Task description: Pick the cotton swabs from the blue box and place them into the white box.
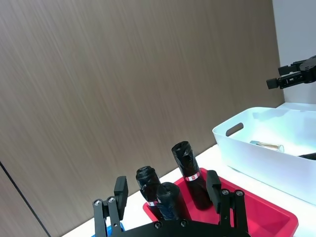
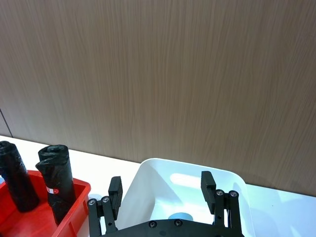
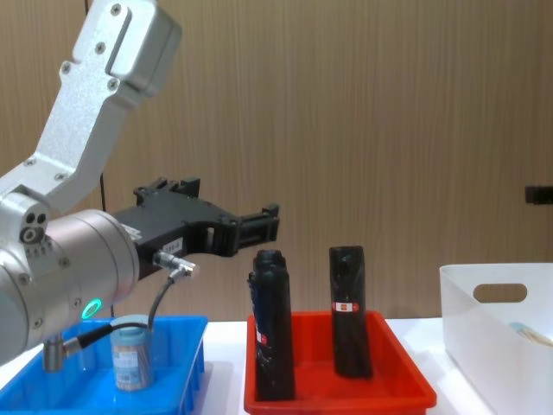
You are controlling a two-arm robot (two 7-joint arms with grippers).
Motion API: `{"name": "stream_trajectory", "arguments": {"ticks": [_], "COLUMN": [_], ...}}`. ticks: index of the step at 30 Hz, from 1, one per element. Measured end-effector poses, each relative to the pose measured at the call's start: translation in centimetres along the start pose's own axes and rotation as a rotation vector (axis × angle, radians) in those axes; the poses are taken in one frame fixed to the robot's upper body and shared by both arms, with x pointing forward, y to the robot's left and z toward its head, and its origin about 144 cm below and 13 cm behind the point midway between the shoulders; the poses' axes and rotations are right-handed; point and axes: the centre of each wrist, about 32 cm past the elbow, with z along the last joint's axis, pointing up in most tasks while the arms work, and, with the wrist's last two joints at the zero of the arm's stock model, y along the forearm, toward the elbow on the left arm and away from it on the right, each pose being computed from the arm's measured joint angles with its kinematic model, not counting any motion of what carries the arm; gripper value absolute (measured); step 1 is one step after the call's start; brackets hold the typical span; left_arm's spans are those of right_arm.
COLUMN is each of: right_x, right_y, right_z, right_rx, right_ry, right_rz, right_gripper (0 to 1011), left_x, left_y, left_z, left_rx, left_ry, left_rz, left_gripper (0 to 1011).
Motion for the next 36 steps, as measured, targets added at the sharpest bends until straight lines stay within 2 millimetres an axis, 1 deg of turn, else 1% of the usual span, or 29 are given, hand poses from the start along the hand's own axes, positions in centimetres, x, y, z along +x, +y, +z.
{"name": "stream_trajectory", "arguments": {"ticks": [36], "right_x": [0.07], "right_y": [-0.06], "right_z": [-0.09], "right_rx": [0.0], "right_ry": [0.001], "right_rz": [0.0], "right_gripper": [1002], "left_x": [0.0], "left_y": [0.0], "left_z": [0.0], "left_rx": [0.0], "left_ry": [0.0], "left_rz": [0.0], "left_gripper": [1004]}}
